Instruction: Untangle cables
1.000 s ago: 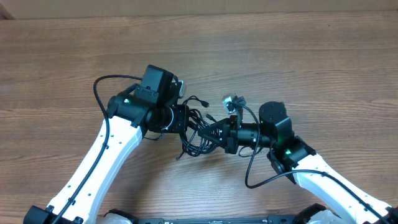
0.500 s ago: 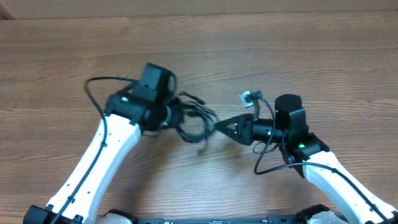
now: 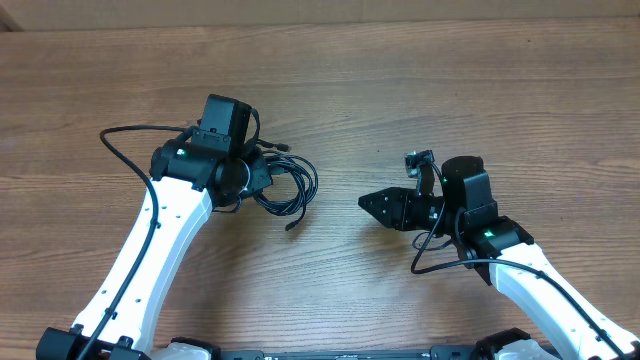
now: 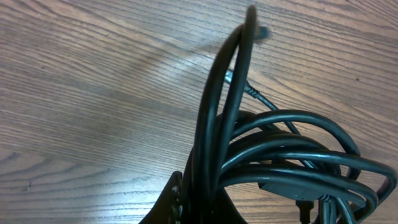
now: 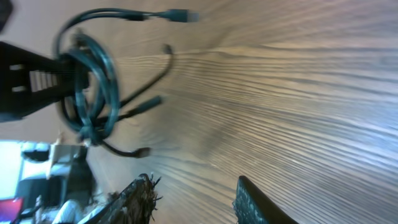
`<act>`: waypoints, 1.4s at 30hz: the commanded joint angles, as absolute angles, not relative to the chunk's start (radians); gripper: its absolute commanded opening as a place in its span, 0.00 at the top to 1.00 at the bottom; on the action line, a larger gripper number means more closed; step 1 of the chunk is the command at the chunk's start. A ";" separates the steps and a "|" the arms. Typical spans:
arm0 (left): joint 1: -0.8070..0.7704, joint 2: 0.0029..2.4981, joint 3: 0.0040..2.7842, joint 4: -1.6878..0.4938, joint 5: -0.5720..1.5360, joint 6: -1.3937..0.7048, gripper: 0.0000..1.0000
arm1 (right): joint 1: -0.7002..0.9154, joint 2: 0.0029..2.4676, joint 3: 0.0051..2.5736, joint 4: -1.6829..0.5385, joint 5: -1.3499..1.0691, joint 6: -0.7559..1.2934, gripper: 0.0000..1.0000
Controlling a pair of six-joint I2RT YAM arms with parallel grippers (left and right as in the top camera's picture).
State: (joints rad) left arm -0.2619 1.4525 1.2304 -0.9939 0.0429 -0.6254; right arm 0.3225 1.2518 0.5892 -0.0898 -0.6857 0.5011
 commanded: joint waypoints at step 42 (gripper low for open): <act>-0.270 1.451 1.213 -1.018 -0.027 -0.368 0.96 | 0.727 1.284 0.602 0.103 -0.480 0.498 0.96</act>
